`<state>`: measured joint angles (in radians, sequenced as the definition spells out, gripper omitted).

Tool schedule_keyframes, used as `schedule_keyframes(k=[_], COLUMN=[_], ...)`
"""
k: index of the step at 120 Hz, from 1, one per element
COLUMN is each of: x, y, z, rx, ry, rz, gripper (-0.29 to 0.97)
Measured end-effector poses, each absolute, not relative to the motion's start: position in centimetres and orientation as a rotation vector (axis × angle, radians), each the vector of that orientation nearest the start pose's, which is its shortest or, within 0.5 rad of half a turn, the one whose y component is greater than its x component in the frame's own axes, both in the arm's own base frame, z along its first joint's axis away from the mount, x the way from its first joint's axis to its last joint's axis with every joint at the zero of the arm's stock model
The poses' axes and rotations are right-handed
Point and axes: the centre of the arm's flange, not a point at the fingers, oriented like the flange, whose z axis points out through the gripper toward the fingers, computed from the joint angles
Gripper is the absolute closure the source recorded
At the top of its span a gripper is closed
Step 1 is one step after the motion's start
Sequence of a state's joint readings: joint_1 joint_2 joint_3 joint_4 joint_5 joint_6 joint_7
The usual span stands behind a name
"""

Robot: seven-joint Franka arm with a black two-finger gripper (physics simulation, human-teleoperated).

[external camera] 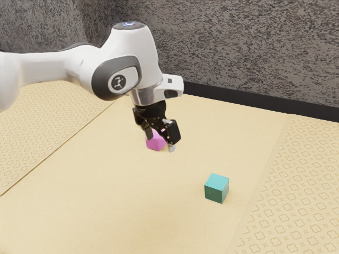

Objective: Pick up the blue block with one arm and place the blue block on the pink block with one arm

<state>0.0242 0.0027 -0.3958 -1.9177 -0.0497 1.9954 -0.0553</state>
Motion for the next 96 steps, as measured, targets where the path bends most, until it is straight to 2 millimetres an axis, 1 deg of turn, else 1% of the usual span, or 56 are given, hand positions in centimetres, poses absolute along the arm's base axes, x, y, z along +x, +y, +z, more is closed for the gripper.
schedule_keyframes(k=[11, 18, 23, 28, 33, 43, 51, 56, 71, 96], x=[53.7, 53.8, 53.7, 53.5, 53.8, 54.9, 55.4, 55.6, 57.6, 58.1], y=[-22.8, -24.2, -25.0, -25.7, -26.3, -26.9, -27.1, -27.2, -28.0, -28.2], z=[47.3, 45.8, 45.1, 44.6, 43.6, 41.8, 40.4, 40.0, 38.5, 35.5], rx=[-3.188, -3.195, -3.201, -3.207, -3.215, -3.230, -3.235, -3.239, -3.253, -3.214], ry=[0.488, 0.502, 0.507, 0.499, 0.483, 0.446, 0.414, 0.397, 0.354, 0.297], rz=[-0.072, -0.049, -0.039, -0.029, -0.007, 0.025, 0.056, 0.062, 0.077, 0.126], gripper=[0.00, 0.00, 0.00, 0.00, 0.00, 0.00, 0.00, 0.00, 0.00, 0.00])
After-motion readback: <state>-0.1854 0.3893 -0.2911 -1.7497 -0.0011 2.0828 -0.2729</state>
